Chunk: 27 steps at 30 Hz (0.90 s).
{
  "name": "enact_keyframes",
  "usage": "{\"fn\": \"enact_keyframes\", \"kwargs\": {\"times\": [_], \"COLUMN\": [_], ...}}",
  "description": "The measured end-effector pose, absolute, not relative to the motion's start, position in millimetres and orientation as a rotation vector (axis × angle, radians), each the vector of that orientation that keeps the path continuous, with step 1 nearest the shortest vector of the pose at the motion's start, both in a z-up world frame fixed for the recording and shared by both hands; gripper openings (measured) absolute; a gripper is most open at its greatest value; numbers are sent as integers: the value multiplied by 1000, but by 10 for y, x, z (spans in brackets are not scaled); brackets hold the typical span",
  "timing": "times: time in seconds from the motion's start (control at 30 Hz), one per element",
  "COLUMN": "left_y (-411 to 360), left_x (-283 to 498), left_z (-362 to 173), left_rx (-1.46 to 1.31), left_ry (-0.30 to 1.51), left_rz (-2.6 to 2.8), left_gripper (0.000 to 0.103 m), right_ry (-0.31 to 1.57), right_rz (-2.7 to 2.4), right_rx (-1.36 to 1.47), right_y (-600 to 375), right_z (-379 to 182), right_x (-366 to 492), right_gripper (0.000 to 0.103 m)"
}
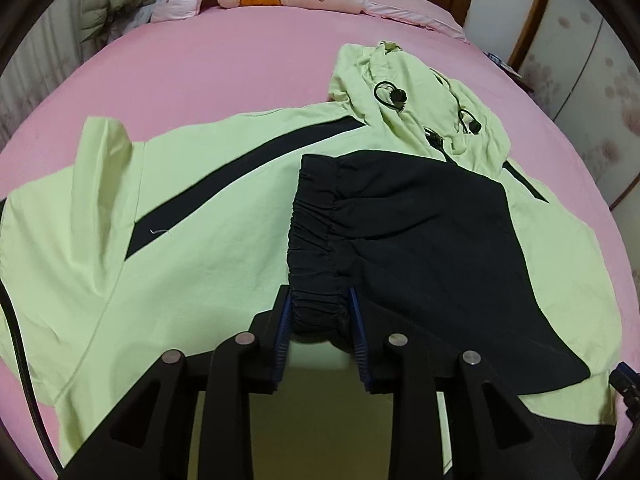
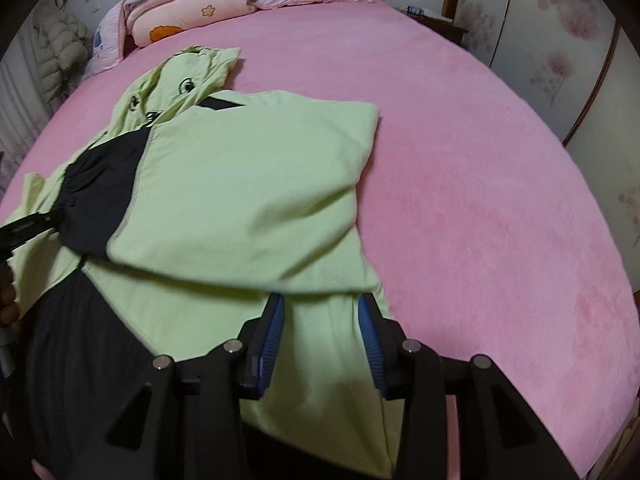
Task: Fold large clothes
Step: 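Lower the sleeve onto the jacket and open the right gripper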
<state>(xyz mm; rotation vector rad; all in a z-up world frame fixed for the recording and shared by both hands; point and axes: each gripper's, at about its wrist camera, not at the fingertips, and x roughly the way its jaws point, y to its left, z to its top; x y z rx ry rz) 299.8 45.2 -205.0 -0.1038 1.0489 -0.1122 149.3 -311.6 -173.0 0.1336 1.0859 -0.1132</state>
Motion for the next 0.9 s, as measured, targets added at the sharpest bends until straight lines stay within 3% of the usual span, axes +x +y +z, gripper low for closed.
{"fn": "enact_keyframes", "kwargs": {"times": [0.33, 0.63, 0.77, 0.83, 0.87, 0.9], "left_y": [468, 327, 304, 322, 344, 391], "left_x": [3052, 3008, 2972, 2937, 2932, 2914], "left_z": [-2000, -1941, -2103, -2042, -2009, -1937], "left_rx": [-96, -27, 12, 22, 13, -4], "left_ry": [1062, 999, 1059, 1080, 1099, 1105], "left_rz": [-125, -91, -86, -125, -151, -182], "left_gripper": [31, 26, 28, 38, 54, 59], "right_ry": [1045, 1100, 1129, 1129, 1115, 1102], "right_rz": [-87, -250, -255, -247, -230, -211], "right_rx": [249, 63, 124, 141, 157, 170], "right_y": [-3172, -3084, -3205, -3240, -3272, -3286], "right_z": [-1500, -1930, -2044, -1955, -1862, -1777], "right_x": [1564, 1978, 1999, 1988, 1972, 1961], "right_gripper": [39, 38, 38, 39, 39, 40]}}
